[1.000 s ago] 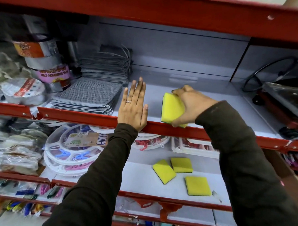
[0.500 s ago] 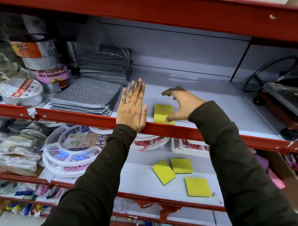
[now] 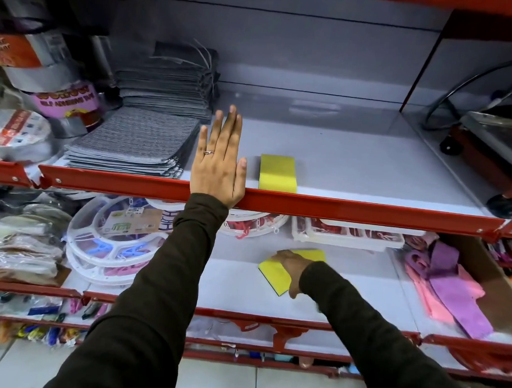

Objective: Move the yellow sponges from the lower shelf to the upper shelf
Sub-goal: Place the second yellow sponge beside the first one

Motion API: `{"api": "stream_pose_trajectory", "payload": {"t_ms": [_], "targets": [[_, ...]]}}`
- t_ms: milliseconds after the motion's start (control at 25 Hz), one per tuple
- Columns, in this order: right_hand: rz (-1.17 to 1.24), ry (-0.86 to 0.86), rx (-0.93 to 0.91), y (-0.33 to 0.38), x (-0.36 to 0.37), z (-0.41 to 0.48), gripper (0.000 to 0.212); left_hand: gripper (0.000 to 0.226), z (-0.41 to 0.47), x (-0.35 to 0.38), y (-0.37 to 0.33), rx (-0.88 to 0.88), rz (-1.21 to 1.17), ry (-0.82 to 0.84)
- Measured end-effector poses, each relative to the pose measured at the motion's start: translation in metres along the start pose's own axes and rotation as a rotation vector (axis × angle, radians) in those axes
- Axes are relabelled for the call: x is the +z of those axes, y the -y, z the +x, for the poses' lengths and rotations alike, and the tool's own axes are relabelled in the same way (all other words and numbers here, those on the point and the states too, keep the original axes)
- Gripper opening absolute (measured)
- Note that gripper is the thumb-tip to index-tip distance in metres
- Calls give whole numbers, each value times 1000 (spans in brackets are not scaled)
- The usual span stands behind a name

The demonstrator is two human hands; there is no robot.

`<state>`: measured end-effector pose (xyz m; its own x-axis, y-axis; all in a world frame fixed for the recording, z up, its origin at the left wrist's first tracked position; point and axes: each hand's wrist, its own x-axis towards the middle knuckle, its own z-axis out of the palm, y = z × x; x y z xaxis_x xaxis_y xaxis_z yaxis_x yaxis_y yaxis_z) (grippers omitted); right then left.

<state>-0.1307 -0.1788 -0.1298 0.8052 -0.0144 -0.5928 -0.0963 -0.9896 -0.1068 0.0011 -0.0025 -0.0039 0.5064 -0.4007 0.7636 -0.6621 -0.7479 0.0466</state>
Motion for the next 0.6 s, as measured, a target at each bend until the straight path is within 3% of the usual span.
{"api": "stream_pose_trajectory", "payload": {"t_ms": [80, 200, 320, 480, 600], "targets": [[-134, -45, 5, -7, 23, 26, 107, 69, 1, 1, 1, 10, -4, -7], [-254, -87, -6, -5, 34, 44, 93, 69, 1, 2, 2, 15, 2, -9], [-262, -113, 8, 2, 33, 50, 86, 69, 1, 2, 2, 15, -2, -6], [-246, -63, 19, 12, 23, 30, 108, 68, 2, 2, 1, 16, 2, -8], [-142, -115, 14, 25, -6, -10, 105, 69, 1, 2, 1, 10, 15, 1]]}}
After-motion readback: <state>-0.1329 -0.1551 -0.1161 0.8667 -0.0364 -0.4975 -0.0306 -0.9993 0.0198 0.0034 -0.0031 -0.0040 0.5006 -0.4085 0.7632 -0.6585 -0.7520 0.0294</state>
